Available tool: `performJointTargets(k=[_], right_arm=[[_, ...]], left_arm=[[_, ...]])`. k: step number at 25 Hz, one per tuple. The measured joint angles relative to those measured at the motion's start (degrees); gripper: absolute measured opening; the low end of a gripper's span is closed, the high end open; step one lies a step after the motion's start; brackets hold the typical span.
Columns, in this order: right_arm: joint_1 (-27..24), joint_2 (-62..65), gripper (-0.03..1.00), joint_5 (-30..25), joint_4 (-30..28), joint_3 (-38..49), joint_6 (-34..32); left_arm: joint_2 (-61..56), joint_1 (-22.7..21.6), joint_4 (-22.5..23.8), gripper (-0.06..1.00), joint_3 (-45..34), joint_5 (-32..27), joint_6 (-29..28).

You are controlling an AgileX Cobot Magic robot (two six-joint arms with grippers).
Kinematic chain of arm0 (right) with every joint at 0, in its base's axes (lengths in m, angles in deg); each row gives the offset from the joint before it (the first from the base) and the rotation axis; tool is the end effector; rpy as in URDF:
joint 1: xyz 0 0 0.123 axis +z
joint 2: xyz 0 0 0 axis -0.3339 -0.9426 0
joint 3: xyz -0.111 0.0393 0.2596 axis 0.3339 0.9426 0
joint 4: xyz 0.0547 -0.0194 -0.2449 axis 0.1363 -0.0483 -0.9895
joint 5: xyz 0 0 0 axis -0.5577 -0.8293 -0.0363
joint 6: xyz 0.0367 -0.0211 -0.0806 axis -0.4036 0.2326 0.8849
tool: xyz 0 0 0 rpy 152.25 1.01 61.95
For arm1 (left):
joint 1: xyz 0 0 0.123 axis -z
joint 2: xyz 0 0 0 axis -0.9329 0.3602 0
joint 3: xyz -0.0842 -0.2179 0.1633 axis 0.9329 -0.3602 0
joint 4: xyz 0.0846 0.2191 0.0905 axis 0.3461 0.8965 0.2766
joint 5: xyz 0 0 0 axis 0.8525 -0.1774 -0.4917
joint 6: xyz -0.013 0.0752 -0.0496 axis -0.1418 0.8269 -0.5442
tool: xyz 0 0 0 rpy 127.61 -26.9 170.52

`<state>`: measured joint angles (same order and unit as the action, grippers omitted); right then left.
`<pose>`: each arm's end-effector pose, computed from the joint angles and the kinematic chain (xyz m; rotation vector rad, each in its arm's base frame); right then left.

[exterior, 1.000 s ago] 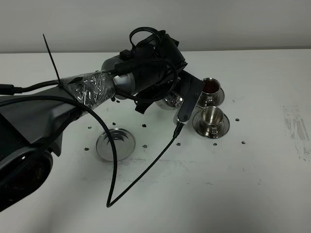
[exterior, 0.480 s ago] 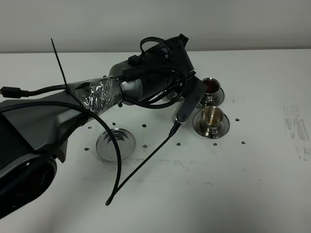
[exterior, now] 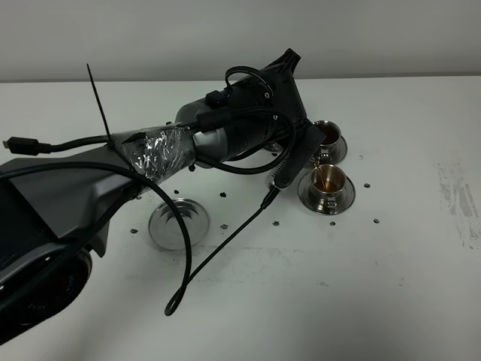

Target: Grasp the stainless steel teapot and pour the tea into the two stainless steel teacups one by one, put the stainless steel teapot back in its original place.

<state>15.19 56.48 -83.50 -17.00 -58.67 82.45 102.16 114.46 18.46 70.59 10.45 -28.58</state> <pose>-0.0062 -0.0030 0.2787 0.0992 2.0993 -0.0870 0.3893 -0.3252 0.2127 2.3226 1.0876 1.0891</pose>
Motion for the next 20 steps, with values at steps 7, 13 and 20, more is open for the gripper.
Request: performJointTargets(k=[7,13,20], right_arm=[[0.0,0.0,0.29,0.0,0.0,0.0,0.0],[0.0,0.0,0.29,0.0,0.0,0.0,0.0],[0.0,0.0,0.29,0.0,0.0,0.0,0.0]], left_arm=[[0.0,1.1,3.2,0.2,0.0,0.3,-0.2],[0.0,2.0,5.5,0.2,0.0,0.3,-0.2],[0.0,2.3,7.8,0.2,0.0,0.3,-0.2]])
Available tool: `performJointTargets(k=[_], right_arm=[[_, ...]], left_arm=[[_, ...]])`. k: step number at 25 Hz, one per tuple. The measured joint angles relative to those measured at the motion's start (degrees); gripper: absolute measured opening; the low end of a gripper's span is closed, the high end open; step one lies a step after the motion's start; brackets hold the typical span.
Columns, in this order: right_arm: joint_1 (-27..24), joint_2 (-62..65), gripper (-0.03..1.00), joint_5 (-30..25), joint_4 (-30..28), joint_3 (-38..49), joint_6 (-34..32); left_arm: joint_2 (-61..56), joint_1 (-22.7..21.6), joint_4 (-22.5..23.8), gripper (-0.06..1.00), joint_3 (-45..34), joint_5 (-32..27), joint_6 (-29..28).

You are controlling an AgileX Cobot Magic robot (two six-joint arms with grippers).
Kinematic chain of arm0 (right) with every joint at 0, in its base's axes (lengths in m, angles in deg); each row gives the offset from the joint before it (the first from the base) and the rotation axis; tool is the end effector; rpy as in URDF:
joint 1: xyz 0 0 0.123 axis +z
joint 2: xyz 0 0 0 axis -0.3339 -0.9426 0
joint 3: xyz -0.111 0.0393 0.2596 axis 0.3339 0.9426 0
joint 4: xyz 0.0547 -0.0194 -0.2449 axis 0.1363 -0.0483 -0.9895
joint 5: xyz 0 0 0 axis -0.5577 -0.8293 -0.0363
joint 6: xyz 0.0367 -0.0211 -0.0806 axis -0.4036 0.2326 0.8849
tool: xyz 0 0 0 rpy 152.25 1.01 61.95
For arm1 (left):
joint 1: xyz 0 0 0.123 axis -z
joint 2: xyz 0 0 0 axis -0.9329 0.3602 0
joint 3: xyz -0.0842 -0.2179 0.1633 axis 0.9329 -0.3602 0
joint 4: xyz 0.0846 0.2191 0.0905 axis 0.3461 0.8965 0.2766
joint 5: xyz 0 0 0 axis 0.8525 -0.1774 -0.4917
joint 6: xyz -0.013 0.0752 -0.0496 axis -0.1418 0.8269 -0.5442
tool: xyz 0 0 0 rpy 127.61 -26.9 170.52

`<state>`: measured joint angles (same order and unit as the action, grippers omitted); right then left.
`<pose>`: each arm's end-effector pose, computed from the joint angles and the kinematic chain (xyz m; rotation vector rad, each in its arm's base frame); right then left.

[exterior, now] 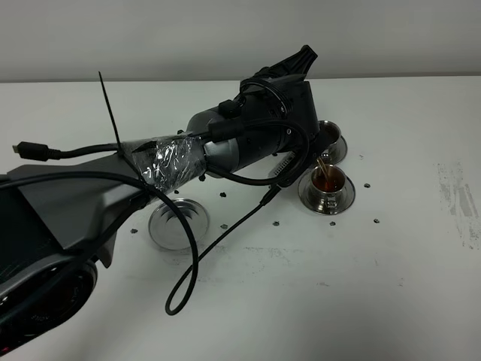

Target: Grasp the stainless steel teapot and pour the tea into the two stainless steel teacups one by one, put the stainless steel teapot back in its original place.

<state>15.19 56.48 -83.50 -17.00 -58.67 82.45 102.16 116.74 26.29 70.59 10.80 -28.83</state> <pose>-0.0062 -0.0030 0.2787 0.0992 2.0993 -0.0870 0.3814 -0.3388 0.2198 2.3276 0.9244 1.2253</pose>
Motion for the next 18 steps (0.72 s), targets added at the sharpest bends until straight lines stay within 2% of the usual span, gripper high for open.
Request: performJointTargets(k=[18], right_arm=[[0.0,0.0,0.29,0.0,0.0,0.0,0.0]], left_arm=[[0.0,0.5,2.9,0.2,0.0,0.4,0.0]])
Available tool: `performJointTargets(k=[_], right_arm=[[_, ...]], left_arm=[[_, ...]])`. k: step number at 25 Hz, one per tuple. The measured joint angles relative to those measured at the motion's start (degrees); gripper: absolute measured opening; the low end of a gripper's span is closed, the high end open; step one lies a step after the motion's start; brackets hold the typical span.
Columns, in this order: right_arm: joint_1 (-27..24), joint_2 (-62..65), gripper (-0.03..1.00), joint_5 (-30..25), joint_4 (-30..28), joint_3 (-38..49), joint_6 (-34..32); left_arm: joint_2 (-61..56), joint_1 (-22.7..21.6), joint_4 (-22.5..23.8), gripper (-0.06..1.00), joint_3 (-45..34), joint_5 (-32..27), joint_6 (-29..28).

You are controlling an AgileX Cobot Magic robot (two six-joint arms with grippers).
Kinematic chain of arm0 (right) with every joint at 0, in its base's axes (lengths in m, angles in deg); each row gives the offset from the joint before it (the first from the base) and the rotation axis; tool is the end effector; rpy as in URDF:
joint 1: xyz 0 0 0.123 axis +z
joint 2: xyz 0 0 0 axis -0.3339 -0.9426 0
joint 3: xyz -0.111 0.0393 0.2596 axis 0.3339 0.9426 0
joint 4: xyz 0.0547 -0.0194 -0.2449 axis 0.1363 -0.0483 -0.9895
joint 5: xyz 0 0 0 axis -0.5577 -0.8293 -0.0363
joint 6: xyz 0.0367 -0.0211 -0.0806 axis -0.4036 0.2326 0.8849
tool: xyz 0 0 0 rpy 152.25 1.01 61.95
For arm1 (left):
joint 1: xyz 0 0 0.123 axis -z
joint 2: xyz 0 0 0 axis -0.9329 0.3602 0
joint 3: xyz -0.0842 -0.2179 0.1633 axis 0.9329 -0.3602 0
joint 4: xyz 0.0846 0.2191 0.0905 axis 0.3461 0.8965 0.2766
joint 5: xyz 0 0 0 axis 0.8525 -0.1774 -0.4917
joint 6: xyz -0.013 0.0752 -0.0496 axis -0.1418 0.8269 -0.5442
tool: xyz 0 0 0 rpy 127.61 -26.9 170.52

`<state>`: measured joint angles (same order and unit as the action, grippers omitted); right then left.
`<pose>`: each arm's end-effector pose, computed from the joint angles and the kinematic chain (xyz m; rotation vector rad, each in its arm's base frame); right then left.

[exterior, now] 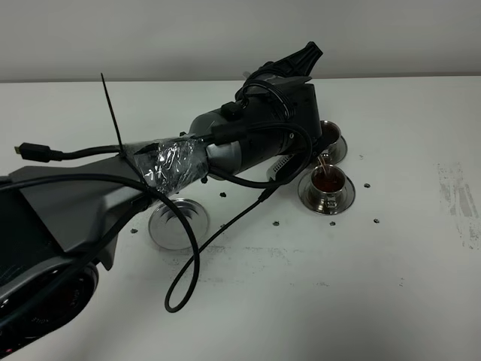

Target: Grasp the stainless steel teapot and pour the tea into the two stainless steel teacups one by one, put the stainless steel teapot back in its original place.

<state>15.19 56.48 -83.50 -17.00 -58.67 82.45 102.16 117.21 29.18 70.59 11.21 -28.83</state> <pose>-0.0062 -0.0030 0.2787 0.0992 2.0993 -0.0870 0.3805 -0.3419 0.2226 2.3233 0.8650 1.2746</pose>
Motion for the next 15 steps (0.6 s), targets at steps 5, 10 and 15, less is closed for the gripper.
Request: performJointTargets(k=[5,10,15], right_arm=[[0.0,0.0,0.29,0.0,0.0,0.0,0.0],[0.0,0.0,0.29,0.0,0.0,0.0,0.0],[0.0,0.0,0.29,0.0,0.0,0.0,0.0]], left_arm=[[0.0,0.0,0.5,0.2,0.0,0.0,0.0],[0.0,0.0,0.8,0.2,0.0,0.0,0.0],[0.0,0.0,0.8,0.2,0.0,0.0,0.0]])
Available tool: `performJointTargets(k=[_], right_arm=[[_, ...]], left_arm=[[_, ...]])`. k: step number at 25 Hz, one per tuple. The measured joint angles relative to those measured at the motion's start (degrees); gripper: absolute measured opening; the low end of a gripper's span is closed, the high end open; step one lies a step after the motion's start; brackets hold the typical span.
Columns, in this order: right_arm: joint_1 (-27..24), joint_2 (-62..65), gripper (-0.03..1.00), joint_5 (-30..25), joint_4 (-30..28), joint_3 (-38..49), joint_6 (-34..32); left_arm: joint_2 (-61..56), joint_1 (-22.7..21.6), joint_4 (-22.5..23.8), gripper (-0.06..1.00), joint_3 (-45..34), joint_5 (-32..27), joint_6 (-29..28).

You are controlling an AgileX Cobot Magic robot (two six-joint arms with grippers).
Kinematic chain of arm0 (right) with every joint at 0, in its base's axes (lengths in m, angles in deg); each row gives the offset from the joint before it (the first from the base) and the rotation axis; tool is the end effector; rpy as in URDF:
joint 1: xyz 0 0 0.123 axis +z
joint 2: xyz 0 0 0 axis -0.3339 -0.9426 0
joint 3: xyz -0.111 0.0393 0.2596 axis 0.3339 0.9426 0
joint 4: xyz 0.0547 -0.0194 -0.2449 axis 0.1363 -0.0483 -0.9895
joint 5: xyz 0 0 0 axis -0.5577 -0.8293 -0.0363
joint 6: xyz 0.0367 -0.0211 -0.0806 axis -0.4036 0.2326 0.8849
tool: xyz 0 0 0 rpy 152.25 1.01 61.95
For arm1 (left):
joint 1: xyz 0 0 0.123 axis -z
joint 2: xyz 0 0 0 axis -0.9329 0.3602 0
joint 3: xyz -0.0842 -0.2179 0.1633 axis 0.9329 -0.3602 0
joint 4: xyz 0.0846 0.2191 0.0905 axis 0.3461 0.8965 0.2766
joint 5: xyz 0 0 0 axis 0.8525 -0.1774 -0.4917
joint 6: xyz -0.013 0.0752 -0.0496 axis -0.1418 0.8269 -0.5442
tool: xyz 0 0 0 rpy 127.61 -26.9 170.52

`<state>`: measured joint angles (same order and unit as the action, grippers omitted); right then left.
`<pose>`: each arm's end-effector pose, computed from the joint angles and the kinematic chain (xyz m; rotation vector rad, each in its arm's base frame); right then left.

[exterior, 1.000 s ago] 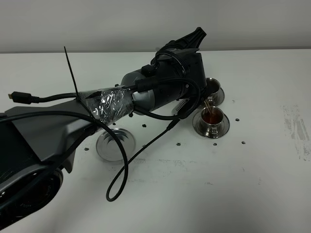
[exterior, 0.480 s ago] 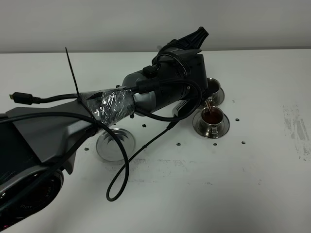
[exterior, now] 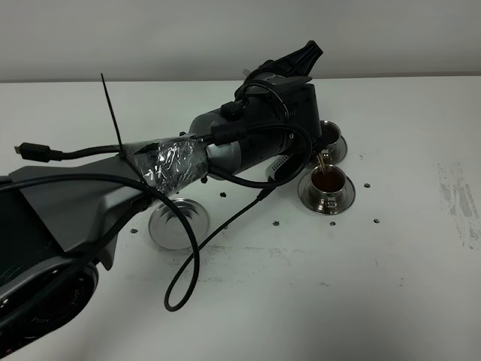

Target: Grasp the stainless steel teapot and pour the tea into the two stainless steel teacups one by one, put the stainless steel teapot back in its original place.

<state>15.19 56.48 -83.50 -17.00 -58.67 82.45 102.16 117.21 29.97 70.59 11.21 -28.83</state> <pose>-0.0062 -0.0030 0.2787 0.0992 2.0993 -0.0870 0.3810 -0.3418 0.2234 2.3224 0.8532 1.2899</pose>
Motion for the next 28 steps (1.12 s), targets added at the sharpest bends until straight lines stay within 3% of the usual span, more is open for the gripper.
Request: performJointTargets(k=[18,28], right_arm=[[0.0,0.0,0.29,0.0,0.0,0.0,0.0],[0.0,0.0,0.29,0.0,0.0,0.0,0.0]], left_arm=[[0.2,0.0,-0.3,0.2,0.0,-0.1,0.0],[2.3,-0.6,-8.6,0.2,0.1,-1.1,-5.1]])
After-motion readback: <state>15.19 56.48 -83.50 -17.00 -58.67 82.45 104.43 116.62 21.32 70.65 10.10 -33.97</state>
